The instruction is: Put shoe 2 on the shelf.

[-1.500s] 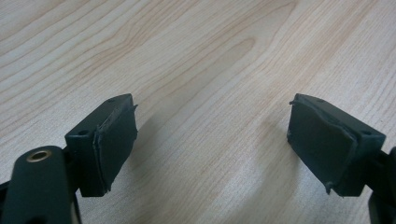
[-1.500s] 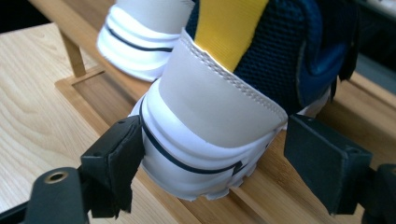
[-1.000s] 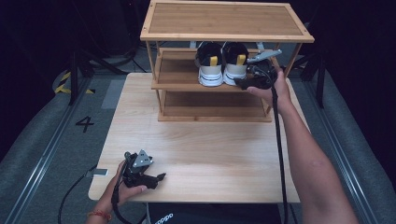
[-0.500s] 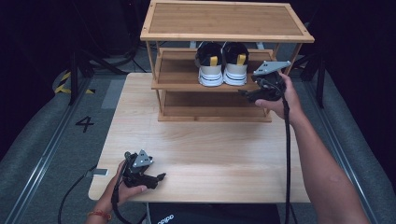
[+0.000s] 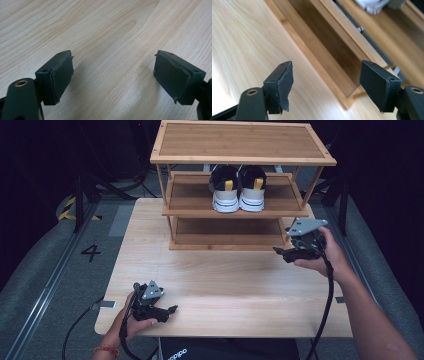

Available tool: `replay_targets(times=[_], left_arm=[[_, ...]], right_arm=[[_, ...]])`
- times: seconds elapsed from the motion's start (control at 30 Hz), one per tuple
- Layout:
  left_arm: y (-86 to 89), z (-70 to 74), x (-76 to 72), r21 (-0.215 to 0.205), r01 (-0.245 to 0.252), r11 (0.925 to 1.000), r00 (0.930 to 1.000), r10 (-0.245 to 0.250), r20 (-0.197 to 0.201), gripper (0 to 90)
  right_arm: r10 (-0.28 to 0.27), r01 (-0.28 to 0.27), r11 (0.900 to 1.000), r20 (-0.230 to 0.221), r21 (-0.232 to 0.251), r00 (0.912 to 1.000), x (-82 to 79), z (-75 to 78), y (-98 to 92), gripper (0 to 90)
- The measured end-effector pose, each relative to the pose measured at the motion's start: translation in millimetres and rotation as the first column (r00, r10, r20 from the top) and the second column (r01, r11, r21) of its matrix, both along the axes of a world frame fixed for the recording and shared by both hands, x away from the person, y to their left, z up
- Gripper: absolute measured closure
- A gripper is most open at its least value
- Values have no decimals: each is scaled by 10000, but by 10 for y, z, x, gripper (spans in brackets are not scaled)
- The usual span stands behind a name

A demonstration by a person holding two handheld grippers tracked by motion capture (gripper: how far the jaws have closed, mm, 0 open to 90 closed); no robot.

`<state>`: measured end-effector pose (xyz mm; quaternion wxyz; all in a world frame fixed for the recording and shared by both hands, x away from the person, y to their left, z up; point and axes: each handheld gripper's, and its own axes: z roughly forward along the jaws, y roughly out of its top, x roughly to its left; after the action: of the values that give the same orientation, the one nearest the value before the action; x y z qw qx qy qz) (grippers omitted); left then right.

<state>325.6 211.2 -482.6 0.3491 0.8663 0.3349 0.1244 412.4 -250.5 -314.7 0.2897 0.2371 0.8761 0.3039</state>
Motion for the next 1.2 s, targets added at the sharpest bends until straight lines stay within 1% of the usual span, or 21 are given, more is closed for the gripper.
replay_targets(times=[0.07,0.1,0.13,0.17,0.2,0.27,0.3,0.37,0.4,0.47,0.5,0.57,0.6,0.63,0.7,0.77,0.83,0.97,1.0,1.07,1.2], left_arm=[[0,0,0,2,-1,10000,10000,1,0,166],[0,0,0,2,-1,10000,10000,1,0,166],[0,0,0,2,1,10000,10000,-1,-1,166],[0,0,0,2,1,10000,10000,-1,-1,166],[-1,0,0,-10,1,10000,10000,-1,-3,166],[-1,-1,0,-11,2,10000,10000,-2,-1,166],[0,0,0,-1,0,10000,10000,0,-1,166],[0,0,0,-2,7,10000,10000,-7,6,166],[-1,0,1,-10,4,10000,10000,-4,-2,166],[1,1,4,11,31,10000,10000,-31,6,166],[1,0,5,13,37,10000,10000,-37,-2,165],[1,0,5,9,35,10000,10000,-35,-1,165],[1,0,7,17,45,10000,10000,-45,14,165],[2,2,9,49,50,10000,10000,-51,35,164],[2,2,9,52,52,10000,10000,-52,39,163],[1,2,10,50,61,10000,10000,-62,31,163],[2,3,9,69,51,10000,10000,-51,43,164],[1,3,7,64,37,10000,10000,-38,36,163],[1,3,7,64,37,10000,10000,-38,36,164],[1,3,7,66,34,10000,10000,-35,35,164],[1,3,7,67,35,10000,10000,-35,36,163]], right_arm=[[-101,101,9999,-67,-51,9999,-77,-83,-99,283],[-101,101,9999,-67,-51,9999,-77,-83,-99,283],[-248,246,9994,-66,-245,9997,-161,-190,-200,279],[-248,246,9994,-66,-245,9997,-161,-190,-200,279],[-326,325,9990,-47,-323,9995,-225,-269,-287,281],[-428,426,9986,-43,-327,9991,-262,-314,-331,281],[-526,522,9983,-131,-240,9985,-341,-415,-435,280],[-559,556,9982,-93,-240,9984,-366,-450,-467,281],[-623,621,9979,-103,-168,9980,-430,-555,-568,281],[-650,649,9978,-186,-97,9977,-454,-591,-598,281],[-696,696,9976,-222,4,9973,-509,-697,-691,282],[-728,732,9973,-331,112,9968,-553,-773,-751,281],[-728,732,9973,-331,112,9968,-553,-773,-751,281],[-812,823,9963,-421,241,9958,-588,-859,-816,278],[-822,834,9962,-454,233,9956,-606,-900,-844,278],[-947,973,9945,-631,395,9935,-655,-1032,-939,279],[-1024,1058,9932,-675,479,9924,-678,-1106,-992,280],[-1261,1351,9876,-1077,805,9862,-726,-1288,-1118,280],[-1261,1351,9876,-1077,805,9862,-726,-1288,-1118,280],[-1406,1506,9853,-1183,803,9830,-748,-1369,-1170,278],[-1707,1895,9746,-1516,1196,9736,-797,-1513,-1308,274]])
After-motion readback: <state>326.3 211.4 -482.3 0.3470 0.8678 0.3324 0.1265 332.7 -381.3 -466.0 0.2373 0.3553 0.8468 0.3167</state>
